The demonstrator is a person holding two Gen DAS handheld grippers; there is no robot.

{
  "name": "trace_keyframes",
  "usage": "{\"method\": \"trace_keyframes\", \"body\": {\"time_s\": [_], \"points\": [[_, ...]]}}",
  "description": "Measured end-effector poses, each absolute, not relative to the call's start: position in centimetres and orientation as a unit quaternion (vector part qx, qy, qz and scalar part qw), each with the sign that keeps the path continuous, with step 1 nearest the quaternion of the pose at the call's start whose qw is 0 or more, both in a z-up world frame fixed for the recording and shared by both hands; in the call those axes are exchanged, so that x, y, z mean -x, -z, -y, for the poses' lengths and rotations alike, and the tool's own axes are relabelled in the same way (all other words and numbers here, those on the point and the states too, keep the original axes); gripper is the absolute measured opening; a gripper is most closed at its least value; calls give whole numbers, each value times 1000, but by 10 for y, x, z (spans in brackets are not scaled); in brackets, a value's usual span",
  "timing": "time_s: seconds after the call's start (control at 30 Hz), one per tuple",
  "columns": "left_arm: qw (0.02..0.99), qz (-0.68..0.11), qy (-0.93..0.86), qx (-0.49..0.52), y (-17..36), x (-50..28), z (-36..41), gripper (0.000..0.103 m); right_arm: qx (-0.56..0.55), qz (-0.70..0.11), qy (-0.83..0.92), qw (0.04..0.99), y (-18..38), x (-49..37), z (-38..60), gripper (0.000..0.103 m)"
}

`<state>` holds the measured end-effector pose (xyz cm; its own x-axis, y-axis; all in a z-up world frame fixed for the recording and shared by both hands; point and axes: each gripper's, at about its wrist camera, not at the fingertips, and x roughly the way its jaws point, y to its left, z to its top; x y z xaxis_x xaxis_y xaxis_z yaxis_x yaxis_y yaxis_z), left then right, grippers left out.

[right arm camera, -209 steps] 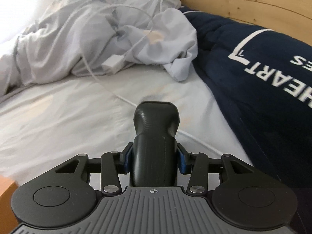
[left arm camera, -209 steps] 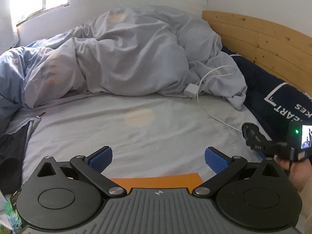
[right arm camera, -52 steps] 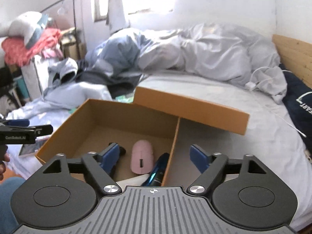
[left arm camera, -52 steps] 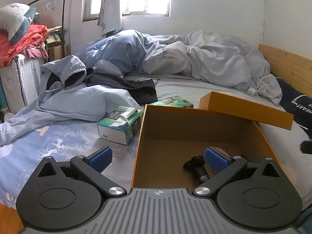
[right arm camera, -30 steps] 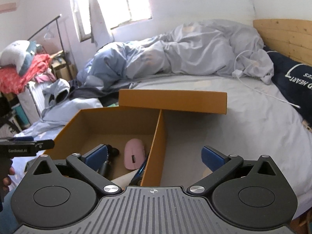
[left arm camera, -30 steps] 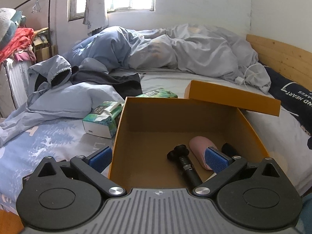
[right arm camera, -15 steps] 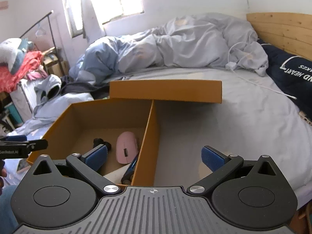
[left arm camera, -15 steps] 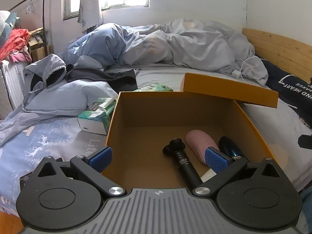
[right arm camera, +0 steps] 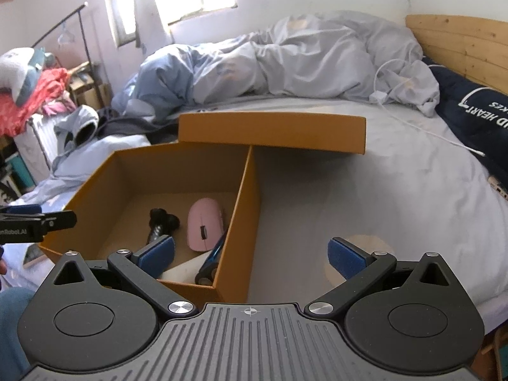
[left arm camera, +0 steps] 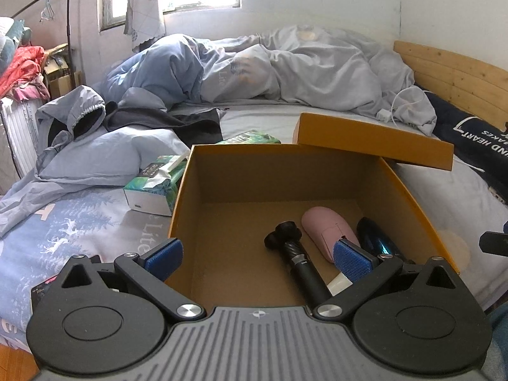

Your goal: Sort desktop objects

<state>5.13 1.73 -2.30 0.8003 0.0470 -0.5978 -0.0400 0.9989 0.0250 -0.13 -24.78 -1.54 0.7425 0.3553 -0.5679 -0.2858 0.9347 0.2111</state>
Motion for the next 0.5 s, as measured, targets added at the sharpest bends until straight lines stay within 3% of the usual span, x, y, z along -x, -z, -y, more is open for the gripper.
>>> {"method": "trace_keyframes", "body": {"time_s": [0.5], "points": [[948,-318,-31,11,20,-53,-24,103,-69,-316,-172,931,13,-2,252,103]]}}
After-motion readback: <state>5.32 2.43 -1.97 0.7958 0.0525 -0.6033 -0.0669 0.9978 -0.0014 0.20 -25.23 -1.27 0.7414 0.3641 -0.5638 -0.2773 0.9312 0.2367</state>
